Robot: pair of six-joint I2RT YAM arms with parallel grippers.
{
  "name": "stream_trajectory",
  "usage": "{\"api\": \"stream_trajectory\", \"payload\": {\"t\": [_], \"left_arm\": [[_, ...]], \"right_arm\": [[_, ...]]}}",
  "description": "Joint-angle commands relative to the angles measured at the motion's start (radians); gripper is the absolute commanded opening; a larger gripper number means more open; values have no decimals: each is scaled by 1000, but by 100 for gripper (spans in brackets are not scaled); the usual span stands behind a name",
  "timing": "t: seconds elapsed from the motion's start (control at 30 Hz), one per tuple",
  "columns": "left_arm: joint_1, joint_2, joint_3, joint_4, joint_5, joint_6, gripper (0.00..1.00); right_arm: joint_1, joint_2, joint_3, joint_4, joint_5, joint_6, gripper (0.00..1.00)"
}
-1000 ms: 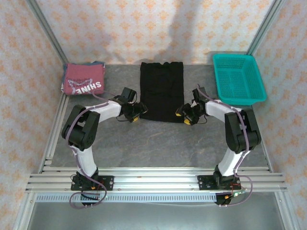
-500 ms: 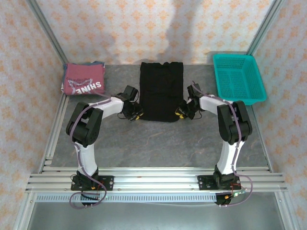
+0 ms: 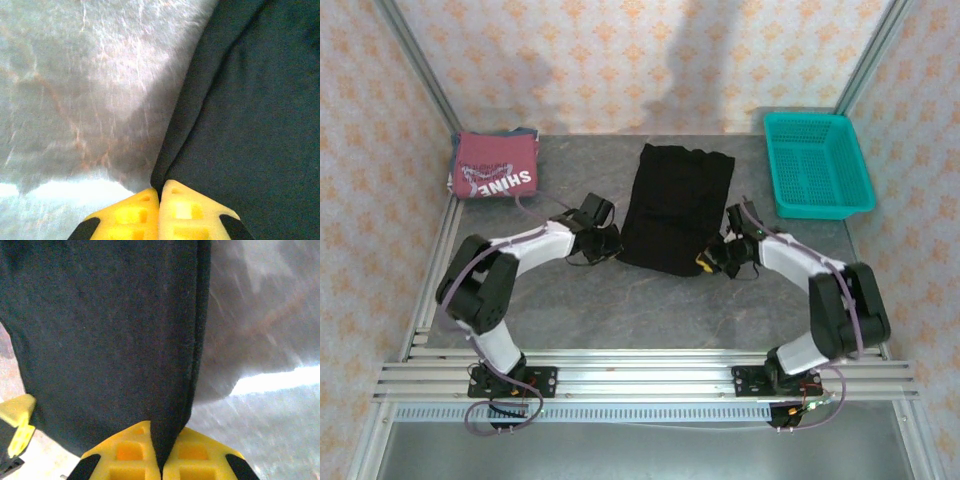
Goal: Fold and stack the t-shirts
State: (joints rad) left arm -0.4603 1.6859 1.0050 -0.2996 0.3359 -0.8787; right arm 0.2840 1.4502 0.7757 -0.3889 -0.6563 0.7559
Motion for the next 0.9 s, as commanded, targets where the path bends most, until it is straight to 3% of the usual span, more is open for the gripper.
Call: {"api": "stream_trajectory", "payload": {"t": [0.0, 0.23, 0.4, 0.6, 0.87], "left_arm": [[-47, -120, -83, -95, -94, 24, 0], [-203, -415, -188, -205, -181, -122, 0], [-235, -523, -151, -260, -204, -157, 0], [-198, -433, 25, -288, -173, -105, 0], [-46, -242, 250, -262, -97, -37, 0]], "right_arm": [[35, -121, -86, -36, -3, 80, 0], [96, -444, -179, -160, 23, 205, 0], [102, -557, -170, -194, 2, 268, 0], [92, -397, 59, -236, 11, 169, 0], [-33, -89, 355, -283, -40, 4, 0]]}}
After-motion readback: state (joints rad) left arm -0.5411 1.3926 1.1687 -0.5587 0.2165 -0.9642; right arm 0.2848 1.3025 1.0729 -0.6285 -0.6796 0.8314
